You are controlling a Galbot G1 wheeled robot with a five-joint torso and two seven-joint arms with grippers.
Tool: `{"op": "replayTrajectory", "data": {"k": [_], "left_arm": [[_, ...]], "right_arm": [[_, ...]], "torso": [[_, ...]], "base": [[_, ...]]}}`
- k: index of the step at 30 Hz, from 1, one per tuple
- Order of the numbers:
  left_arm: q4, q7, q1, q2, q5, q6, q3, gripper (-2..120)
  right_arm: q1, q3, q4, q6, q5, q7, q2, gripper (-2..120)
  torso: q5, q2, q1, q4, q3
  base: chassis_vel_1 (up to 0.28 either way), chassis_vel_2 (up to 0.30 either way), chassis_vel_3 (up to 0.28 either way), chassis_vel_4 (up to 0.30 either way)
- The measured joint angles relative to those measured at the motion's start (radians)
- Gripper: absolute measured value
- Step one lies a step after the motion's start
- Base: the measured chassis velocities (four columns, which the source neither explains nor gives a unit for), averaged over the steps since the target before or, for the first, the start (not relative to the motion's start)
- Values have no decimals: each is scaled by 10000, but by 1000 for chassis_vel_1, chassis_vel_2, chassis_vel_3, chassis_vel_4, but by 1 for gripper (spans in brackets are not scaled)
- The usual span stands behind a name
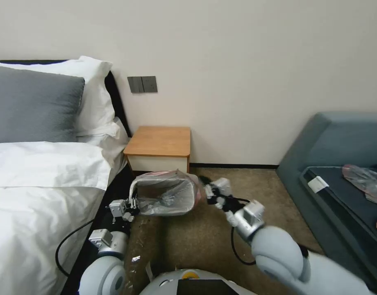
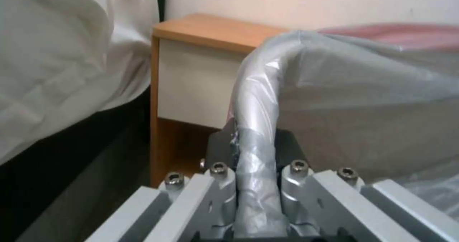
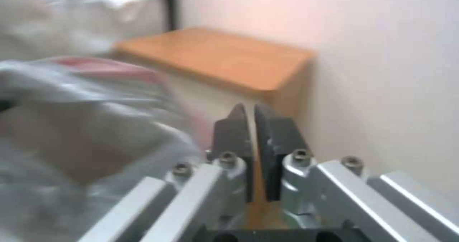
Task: Pick up the garbage bag from the table and place it over the trash can.
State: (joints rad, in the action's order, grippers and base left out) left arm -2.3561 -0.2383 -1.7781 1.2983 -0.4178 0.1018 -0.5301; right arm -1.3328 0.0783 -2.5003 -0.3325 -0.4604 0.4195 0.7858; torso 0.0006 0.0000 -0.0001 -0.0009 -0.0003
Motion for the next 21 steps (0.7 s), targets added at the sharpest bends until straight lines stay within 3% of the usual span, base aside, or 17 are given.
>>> {"op": "replayTrajectory", "data": {"k": [2,5,6,7,10,19,21], "left_arm": [[2,-89,-16,-55,-41,74,5,5],[24,-406,-15,-263,-377,428,82,5],[30,-509,-18,-325,-495,555,128,5],[30,-509,-18,-325,-495,555,128,5],[66,-853,-41,-525,-760,935,371,5],[72,-1072,61,-730,-923,1291,902,5],[171,-1301,122,-802,-960,1553,1275,5]], "right_arm": [[-767,425,76,338,788,-203,453,15],[-2414,1184,285,1250,2777,-727,2035,28],[-2844,1271,328,1494,3335,-813,2525,32],[-2844,1271,328,1494,3335,-813,2525,32],[-3875,1464,447,2159,4730,-1071,3650,47],[-4769,1656,546,3134,6230,-1545,5217,74],[-4900,1637,563,3320,6490,-1545,5591,88]], "torso": [[-5,0,0,1,1],[-6,0,0,10,1],[-6,0,0,8,1],[-6,0,0,8,1],[-8,0,0,8,1],[-6,0,0,8,2],[-7,1,0,10,2]], "base": [[0,0,0,0],[0,0,0,0],[0,0,0,0],[0,0,0,0],[0,0,0,0],[0,0,0,0],[0,0,0,0]]}}
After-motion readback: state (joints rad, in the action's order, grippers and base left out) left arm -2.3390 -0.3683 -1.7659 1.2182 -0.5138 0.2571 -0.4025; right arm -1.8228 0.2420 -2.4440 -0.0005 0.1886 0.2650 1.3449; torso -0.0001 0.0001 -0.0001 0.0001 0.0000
